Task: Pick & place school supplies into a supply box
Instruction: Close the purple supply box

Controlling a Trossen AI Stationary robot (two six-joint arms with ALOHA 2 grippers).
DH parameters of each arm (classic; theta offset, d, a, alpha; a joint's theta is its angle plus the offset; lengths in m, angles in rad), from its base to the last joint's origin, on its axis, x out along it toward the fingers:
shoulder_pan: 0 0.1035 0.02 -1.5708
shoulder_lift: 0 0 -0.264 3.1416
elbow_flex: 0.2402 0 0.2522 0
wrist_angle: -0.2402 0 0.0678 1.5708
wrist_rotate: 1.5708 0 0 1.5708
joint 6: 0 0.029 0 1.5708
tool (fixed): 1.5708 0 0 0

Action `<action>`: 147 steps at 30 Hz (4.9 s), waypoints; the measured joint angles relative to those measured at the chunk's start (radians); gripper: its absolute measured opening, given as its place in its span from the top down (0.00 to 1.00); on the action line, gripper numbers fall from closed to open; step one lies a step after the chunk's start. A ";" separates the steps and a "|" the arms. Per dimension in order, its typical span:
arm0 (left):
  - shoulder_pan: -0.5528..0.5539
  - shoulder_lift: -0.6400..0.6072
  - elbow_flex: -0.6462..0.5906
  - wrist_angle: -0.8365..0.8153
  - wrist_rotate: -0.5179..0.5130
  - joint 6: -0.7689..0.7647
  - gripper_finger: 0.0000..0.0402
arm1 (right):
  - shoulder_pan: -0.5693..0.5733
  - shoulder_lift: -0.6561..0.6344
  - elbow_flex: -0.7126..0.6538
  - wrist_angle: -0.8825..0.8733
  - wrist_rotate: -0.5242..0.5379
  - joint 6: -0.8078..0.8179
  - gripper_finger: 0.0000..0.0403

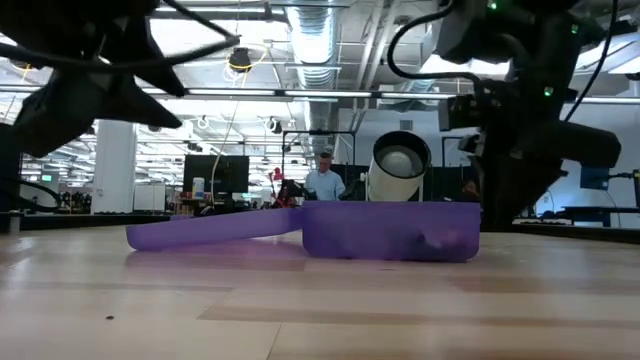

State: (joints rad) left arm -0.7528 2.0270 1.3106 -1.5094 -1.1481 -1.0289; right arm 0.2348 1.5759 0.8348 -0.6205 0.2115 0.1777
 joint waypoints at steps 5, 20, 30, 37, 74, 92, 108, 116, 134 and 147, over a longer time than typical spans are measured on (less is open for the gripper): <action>0.037 -0.052 -0.010 -0.062 0.026 -0.027 0.56 | 0.000 -0.006 -0.020 0.017 -0.003 0.001 0.71; 0.205 -0.776 -0.436 0.530 0.471 0.512 0.56 | 0.000 -0.006 -0.020 0.055 -0.004 -0.029 0.71; 0.405 -0.997 -0.795 0.936 0.631 0.719 0.56 | -0.020 -0.006 -0.020 0.128 -0.003 -0.088 0.71; 0.447 -0.995 -0.945 1.181 0.713 0.756 0.56 | -0.040 -0.006 -0.020 0.132 -0.003 -0.099 0.71; 0.657 -0.700 -0.987 1.591 0.923 0.965 0.56 | -0.079 0.016 -0.076 0.292 -0.055 -0.110 0.71; 0.657 -0.697 -0.990 1.660 0.954 0.993 0.56 | -0.080 0.016 -0.075 0.323 -0.056 -0.134 0.71; 0.656 -0.698 -0.990 1.689 0.969 1.007 0.56 | -0.080 0.016 -0.075 0.304 -0.055 -0.136 0.71; 0.656 -0.698 -0.981 1.706 0.994 1.023 0.56 | -0.080 0.016 -0.075 0.279 -0.053 -0.136 0.71; 0.656 -0.741 -0.924 1.610 0.992 1.067 0.56 | -0.080 0.016 -0.075 0.245 -0.053 -0.134 0.71; 0.656 -0.863 -0.924 1.590 0.987 1.065 0.56 | -0.080 0.016 -0.075 0.243 -0.053 -0.134 0.71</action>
State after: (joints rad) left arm -0.0971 1.1638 0.3870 0.0810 -0.1612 0.0357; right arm 0.1543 1.5917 0.7601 -0.3773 0.1581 0.0441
